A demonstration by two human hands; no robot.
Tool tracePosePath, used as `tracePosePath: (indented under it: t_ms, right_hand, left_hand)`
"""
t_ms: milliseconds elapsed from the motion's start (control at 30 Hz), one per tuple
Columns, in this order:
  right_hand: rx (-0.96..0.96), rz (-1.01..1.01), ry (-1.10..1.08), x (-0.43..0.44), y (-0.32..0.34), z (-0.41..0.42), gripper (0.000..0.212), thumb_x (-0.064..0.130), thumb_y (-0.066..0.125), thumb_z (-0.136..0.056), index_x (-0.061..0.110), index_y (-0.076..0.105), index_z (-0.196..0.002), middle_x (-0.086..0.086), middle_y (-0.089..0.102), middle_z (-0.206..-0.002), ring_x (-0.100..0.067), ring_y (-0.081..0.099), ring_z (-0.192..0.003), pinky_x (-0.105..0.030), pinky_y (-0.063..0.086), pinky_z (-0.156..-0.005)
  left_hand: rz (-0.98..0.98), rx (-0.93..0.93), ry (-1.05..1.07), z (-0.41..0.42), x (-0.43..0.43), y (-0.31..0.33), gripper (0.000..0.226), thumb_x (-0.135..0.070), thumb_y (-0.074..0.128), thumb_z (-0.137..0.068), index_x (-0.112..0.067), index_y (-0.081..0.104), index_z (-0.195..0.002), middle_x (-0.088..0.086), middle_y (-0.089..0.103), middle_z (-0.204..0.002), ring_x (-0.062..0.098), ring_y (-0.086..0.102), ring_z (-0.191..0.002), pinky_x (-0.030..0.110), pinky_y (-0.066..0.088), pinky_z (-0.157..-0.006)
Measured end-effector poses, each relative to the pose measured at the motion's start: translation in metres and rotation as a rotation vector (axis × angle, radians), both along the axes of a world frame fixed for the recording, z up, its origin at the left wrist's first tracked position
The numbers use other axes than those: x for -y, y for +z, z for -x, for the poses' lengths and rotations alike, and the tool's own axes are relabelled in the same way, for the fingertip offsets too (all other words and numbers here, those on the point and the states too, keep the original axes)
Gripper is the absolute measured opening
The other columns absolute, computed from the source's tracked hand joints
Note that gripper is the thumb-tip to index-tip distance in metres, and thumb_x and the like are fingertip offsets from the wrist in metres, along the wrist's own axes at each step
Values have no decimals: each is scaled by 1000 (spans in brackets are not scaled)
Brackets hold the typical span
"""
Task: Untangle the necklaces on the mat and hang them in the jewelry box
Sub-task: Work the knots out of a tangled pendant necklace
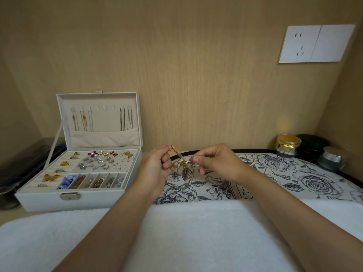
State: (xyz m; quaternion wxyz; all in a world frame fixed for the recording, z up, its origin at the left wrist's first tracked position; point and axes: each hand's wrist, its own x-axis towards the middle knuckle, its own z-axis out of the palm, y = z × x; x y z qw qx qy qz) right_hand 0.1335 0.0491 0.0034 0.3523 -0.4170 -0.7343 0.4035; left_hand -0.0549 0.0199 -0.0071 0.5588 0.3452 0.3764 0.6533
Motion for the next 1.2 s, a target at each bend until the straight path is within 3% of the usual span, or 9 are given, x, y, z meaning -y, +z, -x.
tracePosePath:
  t_ms: [200, 333, 567, 633, 767, 867, 1033, 1133, 1200]
  right_hand:
    - [144, 115, 111, 4, 3, 1, 11, 18, 72, -91, 20, 79, -99, -3, 51, -57, -13, 28, -46, -23, 21, -48]
    - [125, 218, 197, 13, 6, 1, 22, 16, 69, -93, 7, 73, -113, 15, 52, -45, -2, 26, -37, -17, 20, -40]
    - [69, 201, 202, 19, 8, 7, 8, 18, 70, -92, 10, 70, -91, 13, 44, -44, -1, 31, -38, -15, 25, -42]
    - [27, 223, 220, 18, 9, 5, 6, 13, 65, -95, 8, 66, -93, 14, 47, -44, 0, 36, -37, -12, 27, -41]
    - [-56, 269, 219, 9, 7, 2, 21, 20, 62, -97, 21, 66, -76, 7, 41, -53, -8, 23, -44, -24, 15, -46]
    - [-102, 322, 205, 5, 7, -1, 18, 20, 60, -98, 19, 67, -82, 5, 31, -55, -9, 19, -44, -26, 11, -48]
    - [-200, 367, 230, 5, 9, -2, 26, 20, 53, -102, 21, 65, -79, 5, 25, -55, -7, 16, -41, -25, 8, -48]
    - [-267, 413, 230, 5, 11, -2, 20, 22, 53, -101, 18, 62, -84, 4, 26, -55, -6, 16, -39, -20, 12, -44]
    - [-293, 419, 205, 5, 11, -2, 14, 23, 55, -99, 17, 62, -89, 6, 28, -53, -6, 18, -39, -20, 12, -44]
  left_hand:
    - [19, -20, -124, 0, 1, 0, 10, -9, 52, -98, -5, 60, -102, -1, 46, -72, 7, 44, -56, 18, 40, -48]
    - [-15, 17, -298, 0, 3, 2, 9, -11, 52, -97, -8, 59, -102, -1, 48, -73, 8, 44, -57, 17, 40, -46]
    - [-31, 62, -305, 1, 3, 3, 22, -9, 51, -95, -5, 62, -114, 1, 58, -77, 11, 54, -64, 18, 48, -50]
    - [14, -29, -207, 4, 3, 2, 19, -9, 51, -98, -6, 64, -111, 2, 59, -79, 12, 56, -64, 20, 48, -51]
    - [144, -587, 95, 7, 0, -7, 15, -8, 55, -97, -13, 65, -107, 4, 66, -92, 15, 62, -71, 29, 54, -61]
    - [13, -871, 202, 3, 5, -12, 26, -8, 57, -92, -26, 58, -110, -5, 63, -101, 10, 60, -75, 29, 52, -62]
    - [-181, -929, -51, -13, 12, -11, 15, -20, 68, -88, -34, 65, -85, -8, 63, -78, 2, 53, -63, 24, 45, -66]
    - [-159, -808, -141, -18, 12, -15, 7, -21, 70, -90, -27, 68, -89, -1, 66, -76, 4, 61, -70, 33, 57, -81]
    - [-148, -752, -184, -17, 12, -15, 4, -16, 67, -93, -20, 68, -92, 3, 70, -78, 10, 64, -72, 36, 58, -80]
